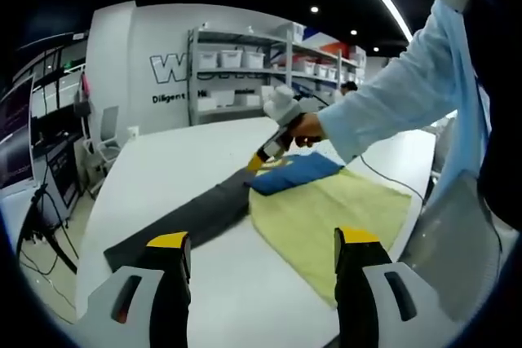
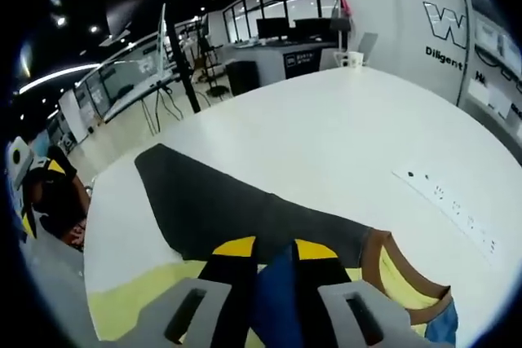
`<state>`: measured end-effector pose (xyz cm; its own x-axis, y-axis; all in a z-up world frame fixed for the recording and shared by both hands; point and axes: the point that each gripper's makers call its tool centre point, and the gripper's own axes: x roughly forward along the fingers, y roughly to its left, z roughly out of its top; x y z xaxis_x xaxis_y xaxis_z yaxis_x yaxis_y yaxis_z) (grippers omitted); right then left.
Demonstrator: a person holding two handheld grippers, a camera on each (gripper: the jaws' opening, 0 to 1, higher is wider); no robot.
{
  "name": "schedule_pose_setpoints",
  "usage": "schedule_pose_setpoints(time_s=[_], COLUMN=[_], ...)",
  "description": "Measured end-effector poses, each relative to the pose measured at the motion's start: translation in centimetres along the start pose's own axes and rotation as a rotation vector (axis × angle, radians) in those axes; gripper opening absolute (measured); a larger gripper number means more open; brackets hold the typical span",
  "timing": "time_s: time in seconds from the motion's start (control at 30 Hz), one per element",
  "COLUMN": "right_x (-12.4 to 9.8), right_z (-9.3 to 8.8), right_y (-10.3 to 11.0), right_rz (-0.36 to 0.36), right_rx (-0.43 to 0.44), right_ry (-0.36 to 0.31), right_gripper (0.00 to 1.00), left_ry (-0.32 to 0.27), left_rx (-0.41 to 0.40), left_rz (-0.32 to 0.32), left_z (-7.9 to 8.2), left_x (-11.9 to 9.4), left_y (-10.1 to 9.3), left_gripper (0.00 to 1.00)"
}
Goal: Fold the garment on the visible template until the final outline fits inside the template.
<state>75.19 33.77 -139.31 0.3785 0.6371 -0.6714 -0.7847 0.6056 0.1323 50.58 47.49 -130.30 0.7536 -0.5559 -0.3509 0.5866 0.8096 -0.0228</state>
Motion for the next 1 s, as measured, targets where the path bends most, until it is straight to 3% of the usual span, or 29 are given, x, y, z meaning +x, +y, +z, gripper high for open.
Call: schedule_pose_setpoints(time_s=[0.67,1.0], right_x=[-4.2,-6.8], right_z=[-3.8,-4.0], right_y=[3.2,4.1], right_rz=[0.070,0.077], right_rx=[0.011,-0.014], right_ry=[-0.036,-0.117], right_gripper=[0.33,0.59], left_ry=[-0.029,-0.043], left_rx=[0.027,0.025], left_rz=[-0.032,-0.044], left_z=[1.9,2.2], left_x=[-0.1,-0.2], left_y=[-2.2,-2.6], left_gripper=[0.70,0.70])
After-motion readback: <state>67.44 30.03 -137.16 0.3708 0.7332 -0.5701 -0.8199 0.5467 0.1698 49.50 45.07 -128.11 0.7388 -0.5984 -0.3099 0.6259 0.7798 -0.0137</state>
